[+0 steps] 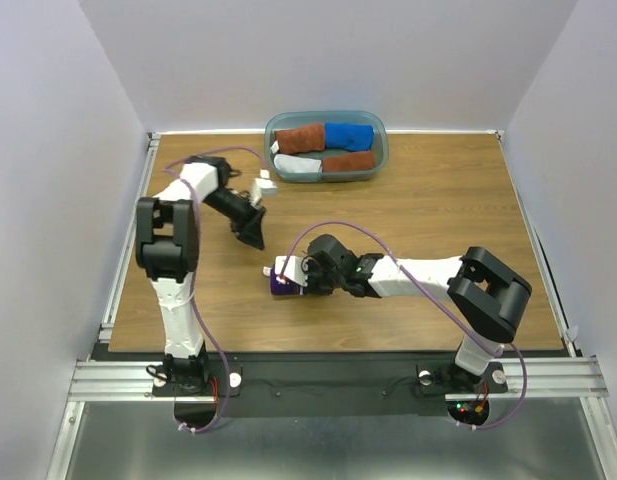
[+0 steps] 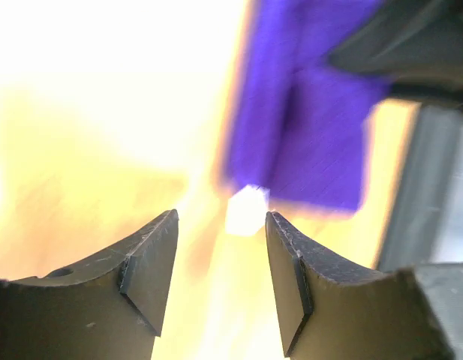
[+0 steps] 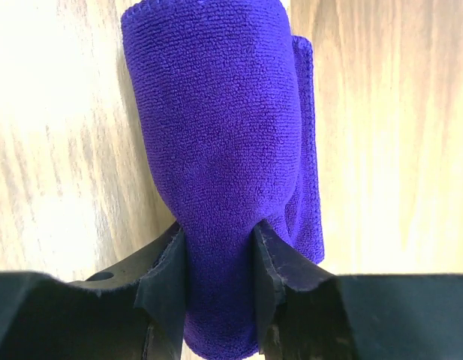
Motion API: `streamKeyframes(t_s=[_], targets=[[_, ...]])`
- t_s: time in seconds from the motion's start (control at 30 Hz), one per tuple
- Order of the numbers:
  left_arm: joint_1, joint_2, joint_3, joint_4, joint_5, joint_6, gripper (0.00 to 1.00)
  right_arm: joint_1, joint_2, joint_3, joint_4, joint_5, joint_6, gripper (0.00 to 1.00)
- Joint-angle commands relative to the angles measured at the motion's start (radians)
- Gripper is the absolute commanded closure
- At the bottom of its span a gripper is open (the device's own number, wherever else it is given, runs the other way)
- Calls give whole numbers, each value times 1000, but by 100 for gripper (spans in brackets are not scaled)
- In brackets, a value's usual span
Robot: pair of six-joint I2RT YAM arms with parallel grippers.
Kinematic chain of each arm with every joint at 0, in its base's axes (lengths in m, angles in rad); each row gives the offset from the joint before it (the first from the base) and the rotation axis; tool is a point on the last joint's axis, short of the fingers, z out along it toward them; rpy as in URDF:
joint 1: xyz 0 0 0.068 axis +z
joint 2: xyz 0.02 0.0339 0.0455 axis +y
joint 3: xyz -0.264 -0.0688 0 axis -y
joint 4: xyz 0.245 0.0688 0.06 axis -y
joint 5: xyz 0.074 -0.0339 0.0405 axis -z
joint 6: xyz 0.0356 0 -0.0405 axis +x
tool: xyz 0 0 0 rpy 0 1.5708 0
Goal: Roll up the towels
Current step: Roll the towel
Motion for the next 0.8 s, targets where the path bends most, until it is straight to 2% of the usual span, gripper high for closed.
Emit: streamKeyframes(t_s=[0.0,0.07,0.1,0.13,0.23,0.27,0.33,0.43,0.5,0.53,0.6,0.63,0.67,0.7,0.73,0.77], targets=[[99,-111,58,8,-64,24,39,-32,35,0,-266,-119,75,99],[145,-163,51,30,-44,5,39,-72,66,57,-315,-201,110,100],[183,-225,36,75,-38,-8,35,-106,76,78,-334,-235,125,99],[200,-270,-21,109,-39,-20,34,-120,90,104,-370,-301,150,99],[197,-498,-162,286,-102,-43,19,-172,142,192,-423,-419,188,99],[184,-560,-272,335,-142,-48,17,-181,171,231,-453,-442,194,99],[154,-725,-377,439,-200,-28,13,-206,193,261,-489,-513,213,99],[9,-912,-603,542,-326,14,12,-239,242,318,-529,-594,239,99],[-80,-994,-684,596,-410,18,12,-260,271,347,-555,-637,251,99],[-161,-1063,-719,646,-435,18,11,-279,305,377,-584,-680,253,100],[-261,-1112,-810,692,-519,5,10,-299,340,405,-608,-719,260,99],[-362,-1143,-833,740,-545,-6,10,-316,357,417,-624,-738,259,100],[-405,-1149,-871,761,-597,-20,10,-324,389,443,-647,-781,260,99],[-495,-1148,-886,810,-625,-35,10,-338,403,453,-656,-817,266,99],[-496,-1142,-902,835,-651,-49,10,-342,414,462,-664,-817,266,99],[-566,-1131,-920,861,-679,-66,10,-349,435,482,-678,-847,273,99]])
